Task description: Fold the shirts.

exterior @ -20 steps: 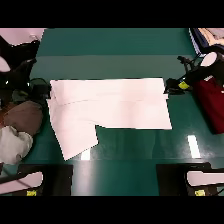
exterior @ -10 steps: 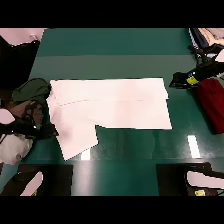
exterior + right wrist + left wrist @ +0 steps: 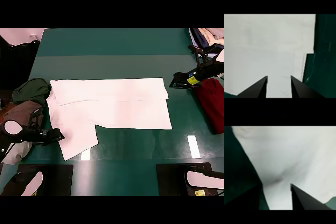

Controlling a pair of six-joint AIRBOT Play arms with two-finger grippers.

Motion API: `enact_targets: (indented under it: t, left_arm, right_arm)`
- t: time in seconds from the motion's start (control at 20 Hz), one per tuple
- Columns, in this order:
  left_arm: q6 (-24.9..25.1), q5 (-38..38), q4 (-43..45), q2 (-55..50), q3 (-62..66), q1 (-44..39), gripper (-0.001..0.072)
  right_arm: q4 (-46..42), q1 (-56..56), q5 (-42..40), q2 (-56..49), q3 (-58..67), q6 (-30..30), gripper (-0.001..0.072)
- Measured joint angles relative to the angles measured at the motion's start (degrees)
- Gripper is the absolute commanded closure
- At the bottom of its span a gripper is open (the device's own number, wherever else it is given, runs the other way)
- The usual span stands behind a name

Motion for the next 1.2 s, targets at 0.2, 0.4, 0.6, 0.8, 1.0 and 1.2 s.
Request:
enact_targets:
  t: [0.2, 0.4, 0.6, 0.8, 1.0, 1.2]
  left_arm:
    - [0.8, 1.7, -1.1, 0.0, -0.7, 0.0, 0.0684]
    - [2.2, 0.6, -1.7, 0.0, 1.0, 0.0, 0.0684]
    - [5.1, -3.6, -2.0, 0.0, 6.2, 0.0, 0.0683]
    - [6.5, -5.2, -2.1, 0.0, 9.5, 0.0, 0.0684]
    - [6.9, -5.7, -2.1, 0.0, 10.5, 0.0, 0.0683]
    - [7.1, -6.5, -2.1, 0.0, 10.7, 0.0, 0.0683]
  right_arm:
    - [0.0, 0.0, 0.9, 0.0, 0.0, -0.1, 0.0369]
    - [-0.1, -1.0, 5.1, 0.7, -1.8, -1.4, 0.0369]
    - [-0.2, -5.6, 6.6, 4.1, -12.3, -2.1, 0.0368]
    - [0.0, -10.5, 4.9, 6.4, -24.7, -3.8, 0.0367]
    - [3.0, -12.2, 0.8, 7.0, -33.1, -5.5, 0.0366]
    - [6.0, -12.4, -3.1, 7.1, -36.6, -6.1, 0.0369]
